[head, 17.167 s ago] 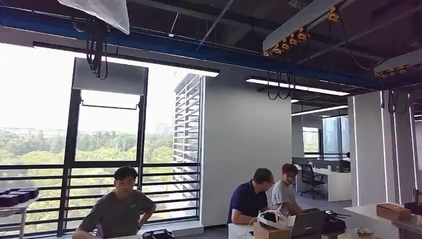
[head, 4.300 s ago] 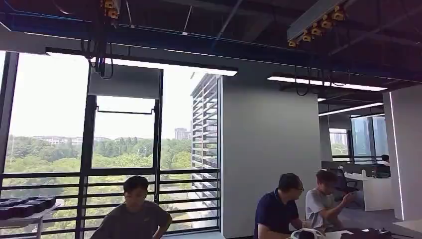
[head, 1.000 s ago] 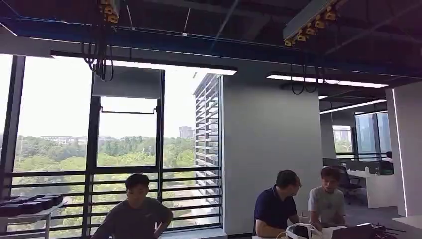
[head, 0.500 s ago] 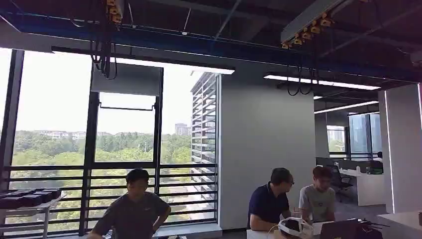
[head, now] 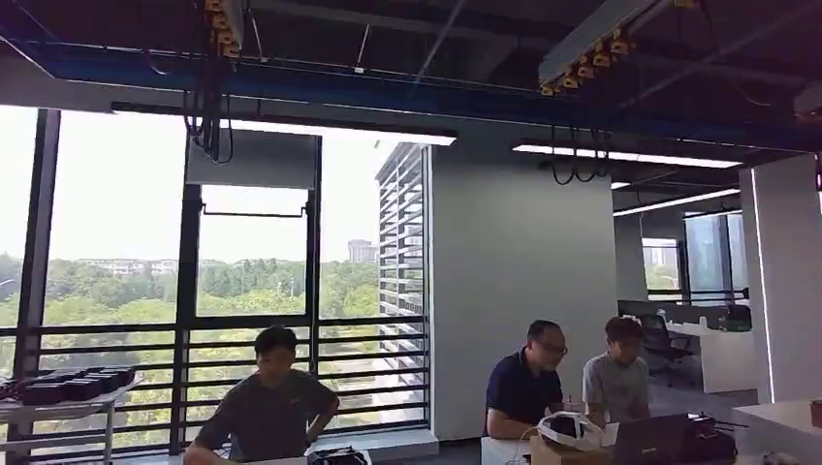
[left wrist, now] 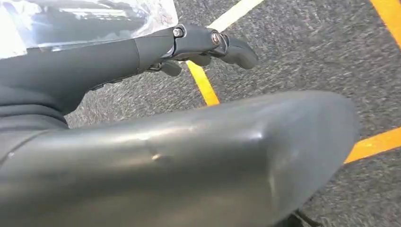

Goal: Take the parts from the cabinet and place them on the table.

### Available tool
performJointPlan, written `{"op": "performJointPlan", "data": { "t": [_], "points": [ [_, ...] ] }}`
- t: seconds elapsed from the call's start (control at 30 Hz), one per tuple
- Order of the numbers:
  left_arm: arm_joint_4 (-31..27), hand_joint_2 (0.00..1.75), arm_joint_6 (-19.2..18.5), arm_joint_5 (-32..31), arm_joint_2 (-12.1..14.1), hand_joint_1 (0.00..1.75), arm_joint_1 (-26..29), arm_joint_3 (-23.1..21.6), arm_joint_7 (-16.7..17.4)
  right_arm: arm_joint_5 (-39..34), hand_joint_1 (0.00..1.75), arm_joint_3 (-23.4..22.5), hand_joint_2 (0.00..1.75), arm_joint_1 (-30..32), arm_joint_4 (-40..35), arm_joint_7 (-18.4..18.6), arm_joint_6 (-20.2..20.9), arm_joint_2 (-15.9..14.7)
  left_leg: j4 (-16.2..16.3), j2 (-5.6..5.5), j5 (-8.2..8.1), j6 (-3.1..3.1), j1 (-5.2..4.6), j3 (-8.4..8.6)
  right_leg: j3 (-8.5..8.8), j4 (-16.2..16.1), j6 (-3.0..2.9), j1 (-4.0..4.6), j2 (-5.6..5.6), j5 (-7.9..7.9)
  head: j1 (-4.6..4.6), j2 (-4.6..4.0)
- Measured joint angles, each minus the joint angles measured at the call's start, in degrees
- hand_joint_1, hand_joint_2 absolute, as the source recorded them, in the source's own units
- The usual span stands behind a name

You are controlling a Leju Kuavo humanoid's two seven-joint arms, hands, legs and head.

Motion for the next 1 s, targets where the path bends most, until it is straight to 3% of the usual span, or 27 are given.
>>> {"op": "performJointPlan", "data": {
  "t": [0.1,0.13,0.17,0.23,0.27,0.3,0.33,0.37,0.43,0.47,0.5,0.53,0.6,0.63,0.67,0.7,0.77,0.8,0.83,0.87,0.93,0.97,1.0],
  "points": [
    [0.0,0.0,0.07,0.24,0.0,0.0,-0.06,-0.07,0.02,-0.15,0.0,-0.26,0.0,-0.02,0.0,-0.11,0.15,0.02,-0.01,0.02,0.51,1.35,-0.47,-0.88,-0.12,-0.54,1.18,-0.24,-0.15,1.54,0.02,0.0],
    [0.0,0.0,0.07,0.26,0.0,0.0,0.04,-0.09,0.02,-0.15,0.0,-0.33,0.0,-0.02,0.02,-0.15,0.15,0.02,-0.64,0.24,1.4,1.91,-0.09,-1.77,-0.39,-0.53,1.56,-0.33,-0.1,1.79,0.07,-0.02],
    [0.0,0.0,0.07,0.28,0.02,0.0,-0.08,-0.13,0.02,-0.22,0.0,-0.39,0.0,0.08,0.04,-0.15,0.15,0.02,-0.59,0.56,2.04,2.33,-0.11,-2.3,-0.94,0.42,1.8,-0.48,0.09,-0.54,-0.26,-0.02],
    [-0.02,0.0,0.07,0.28,0.0,0.0,-0.1,-0.26,0.02,-0.37,0.0,-0.44,0.0,0.1,0.13,-0.17,0.15,0.04,-0.54,0.61,3.06,2.95,-0.32,-3.89,-2.68,7.3,1.99,-0.48,0.1,-7.72,-0.52,-0.02],
    [-0.02,0.0,0.04,0.28,0.0,0.0,-0.08,-0.31,0.02,-0.35,0.0,-0.44,0.0,0.15,0.13,-0.17,0.15,0.04,-0.51,0.69,3.64,3.1,-0.48,-4.54,-3.48,11.41,2.1,-0.47,0.1,-10.36,-0.63,-0.04],
    [-0.02,0.0,0.04,0.28,0.0,0.0,-0.06,-0.33,0.02,-0.37,0.0,-0.44,0.0,0.15,0.17,-0.17,0.15,0.04,-0.4,0.73,4.19,3.17,-0.63,-5.39,-3.96,14.89,2.12,-0.45,0.1,-11.43,-0.72,-0.04],
    [-0.02,0.0,0.07,0.28,0.0,0.0,-0.06,-0.33,0.02,-0.37,0.0,-0.44,0.0,0.18,0.22,-0.17,0.15,0.04,-0.24,0.77,4.81,3.22,-0.82,-6.34,-3.72,16.8,2.0,-0.43,0.1,-10.46,-0.68,-0.02],
    [-0.02,0.0,0.07,0.28,0.0,0.0,-0.07,-0.35,0.02,-0.37,0.0,-0.42,0.0,0.21,0.24,-0.17,0.15,0.04,-0.01,0.83,5.46,3.26,-1.02,-6.99,-2.43,16.26,1.73,-0.35,0.11,-8.05,-0.68,-0.02],
    [-0.07,0.0,0.07,0.28,0.0,0.0,-0.07,-0.37,0.02,-0.37,0.0,-0.44,0.0,0.16,0.26,-0.17,0.15,0.04,0.4,0.82,6.53,3.25,-1.41,-8.78,2.82,9.4,0.54,0.16,0.11,-4.14,-0.57,0.04],
    [-0.2,0.0,0.07,0.28,-0.07,0.0,-0.06,-0.39,0.02,-0.42,0.0,-0.48,0.0,0.07,0.26,-0.17,0.15,0.04,0.47,0.8,6.97,3.24,-1.43,-9.28,6.18,4.38,-0.32,0.63,0.16,-4.06,-0.5,0.11],
    [-0.37,0.0,0.07,0.26,-0.24,0.0,-0.06,-0.39,0.02,-0.42,0.0,-0.59,0.0,-0.04,0.26,-0.17,0.15,0.04,0.6,0.84,7.41,2.91,-1.83,-9.85,8.72,-0.09,-1.33,1.06,0.02,-5.72,-0.09,0.11],
    [-0.39,0.0,0.15,0.26,-0.22,0.0,-0.08,-0.39,0.02,-0.42,0.0,-0.7,0.0,-0.1,0.26,-0.22,0.15,0.04,0.62,0.84,8.15,2.63,-1.42,-10.19,9.81,-2.77,-0.73,1.04,-0.07,-6.48,-0.14,0.09],
    [-0.42,0.0,0.07,0.26,-0.22,0.0,-0.02,-0.42,0.02,-0.44,0.0,-0.72,0.0,-0.05,0.28,-0.22,0.15,0.04,0.29,0.92,9.29,1.94,-0.92,-10.74,9.14,-2.86,-0.96,1.63,0.06,-5.78,0.2,0.28],
    [-0.42,0.0,0.07,0.26,-0.24,0.0,0.07,-0.44,0.04,-0.5,0.0,-0.74,0.0,-0.06,0.28,-0.24,0.15,0.04,0.18,0.83,9.8,1.68,-1.22,-10.86,8.84,-3.85,-1.3,1.4,-0.02,-5.04,0.44,0.31],
    [-0.42,0.0,0.09,0.24,-0.11,0.0,0.03,-0.46,0.04,-0.5,0.0,-0.74,0.0,-0.12,0.28,-0.24,0.15,0.04,0.65,0.54,8.23,1.34,-1.13,-11.41,8.92,-4.39,-1.28,0.89,-0.32,-4.47,0.57,0.26],
    [-0.46,0.0,0.09,0.24,-0.13,0.0,0.1,-0.48,0.18,-0.57,0.0,-0.72,0.0,-0.06,0.31,-0.22,0.15,0.11,2.69,0.29,5.27,0.73,-0.95,-11.93,8.38,-4.55,-1.72,0.69,-0.23,-3.89,0.46,0.17],
    [-0.44,0.0,0.11,0.26,-0.02,0.0,0.12,-0.48,0.26,-0.79,0.0,-0.72,0.0,-0.03,0.42,-0.24,0.17,0.28,11.34,0.25,-1.06,-0.19,-0.25,-13.9,7.08,-4.06,-1.73,0.56,-0.38,-3.13,1.01,0.33],
    [-0.44,0.0,0.13,0.3,0.04,0.0,0.12,-0.5,0.37,-1.11,0.0,-0.7,0.0,-0.03,0.48,-0.24,0.22,0.31,15.53,0.25,-2.64,-0.59,0.03,-14.72,6.25,-3.69,-1.59,0.46,-0.37,-2.72,1.18,0.28],
    [-0.46,0.0,0.13,0.31,0.07,0.0,0.12,-0.5,0.37,-1.16,0.0,-0.68,0.0,-0.03,0.57,-0.24,0.26,0.33,17.6,0.25,-2.4,-0.9,0.26,-14.69,5.39,-3.21,-1.35,0.25,-0.38,-2.41,1.29,0.31],
    [-0.46,0.0,0.13,0.31,0.09,0.0,0.11,-0.52,0.39,-1.18,0.0,-0.68,0.0,-0.03,0.61,-0.24,0.28,0.33,17.34,0.25,-0.88,-1.24,0.47,-13.63,4.47,-2.64,-1.09,0.0,-0.37,-2.16,1.49,0.35],
    [-0.46,0.0,0.13,0.31,0.11,0.0,0.08,-0.59,0.53,-1.22,0.0,-0.68,0.0,-0.04,0.66,-0.37,0.35,0.35,10.64,0.26,3.06,-1.96,1.01,-8.53,2.56,-1.28,-0.46,-0.7,-0.29,-1.77,2.03,0.35],
    [-0.48,0.0,0.13,0.31,0.09,0.0,0.04,-0.63,0.53,-1.27,0.0,-0.7,0.0,-0.07,0.66,-0.41,0.35,0.35,5.84,0.23,3.5,-2.35,1.43,-5.3,1.83,-0.47,-0.12,-0.84,-0.23,-1.7,2.32,0.35],
    [-0.57,0.0,0.13,0.31,0.02,0.0,-0.08,-0.76,0.57,-1.27,0.0,-0.72,0.0,-0.08,0.66,-0.52,0.35,0.35,3.05,-0.02,1.64,-2.7,1.05,-3.63,0.95,0.15,0.46,-0.64,-0.12,-1.57,2.82,0.37]
  ]
}}
